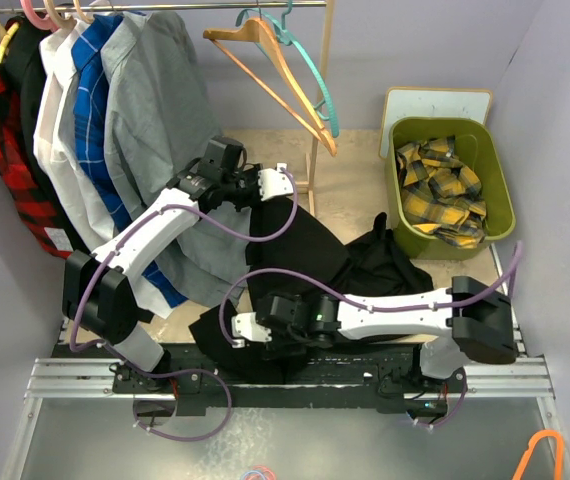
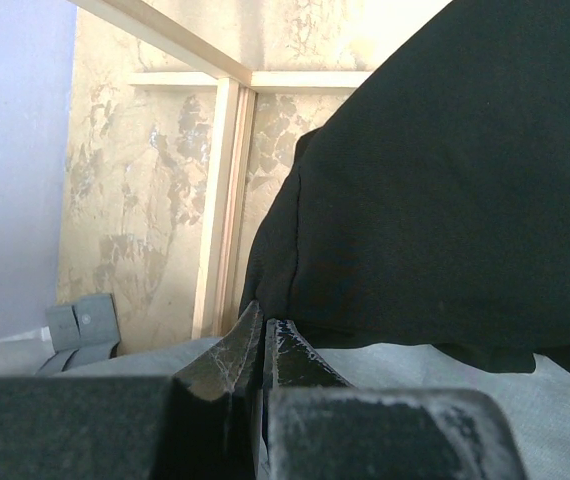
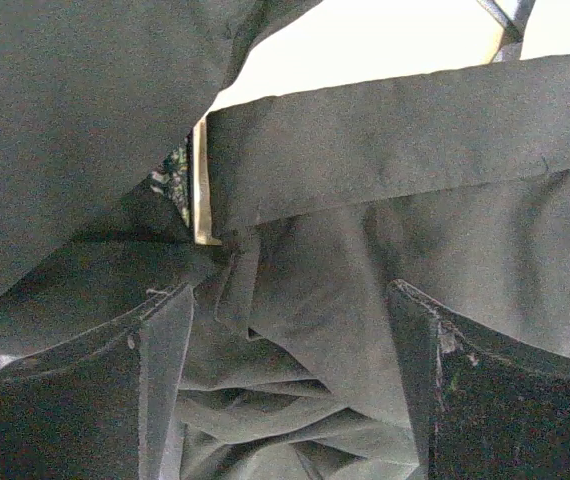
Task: Place the shirt on the hanger
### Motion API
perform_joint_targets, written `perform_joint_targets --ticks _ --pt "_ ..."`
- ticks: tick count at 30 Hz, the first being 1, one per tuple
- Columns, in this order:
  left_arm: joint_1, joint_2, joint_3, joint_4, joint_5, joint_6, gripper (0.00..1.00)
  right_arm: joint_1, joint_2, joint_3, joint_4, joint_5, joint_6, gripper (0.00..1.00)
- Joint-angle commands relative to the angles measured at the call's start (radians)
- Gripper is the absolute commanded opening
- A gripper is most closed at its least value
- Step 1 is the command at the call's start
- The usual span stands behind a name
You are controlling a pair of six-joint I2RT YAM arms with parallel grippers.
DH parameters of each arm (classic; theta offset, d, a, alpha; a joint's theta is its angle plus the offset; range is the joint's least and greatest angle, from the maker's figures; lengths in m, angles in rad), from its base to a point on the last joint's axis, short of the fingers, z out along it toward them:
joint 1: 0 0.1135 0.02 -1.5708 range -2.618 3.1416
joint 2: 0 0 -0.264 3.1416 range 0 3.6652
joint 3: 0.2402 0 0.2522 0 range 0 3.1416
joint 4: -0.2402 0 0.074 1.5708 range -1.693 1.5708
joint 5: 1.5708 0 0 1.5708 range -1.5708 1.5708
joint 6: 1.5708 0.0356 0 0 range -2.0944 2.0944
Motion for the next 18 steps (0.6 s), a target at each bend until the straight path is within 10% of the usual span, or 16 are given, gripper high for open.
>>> perform_joint_targets --ticks 1,18 --pt "0.01 -0.006 0.038 0.012 0.002 -0.023 0.0 -0.009 0.074 0.118 -0.077 0.005 0.014 0.78" --pt "0.027 -0.019 0.005 -0.031 -0.01 -0.005 0.0 -0.008 0.214 0.233 -0.196 0.106 0.085 0.52"
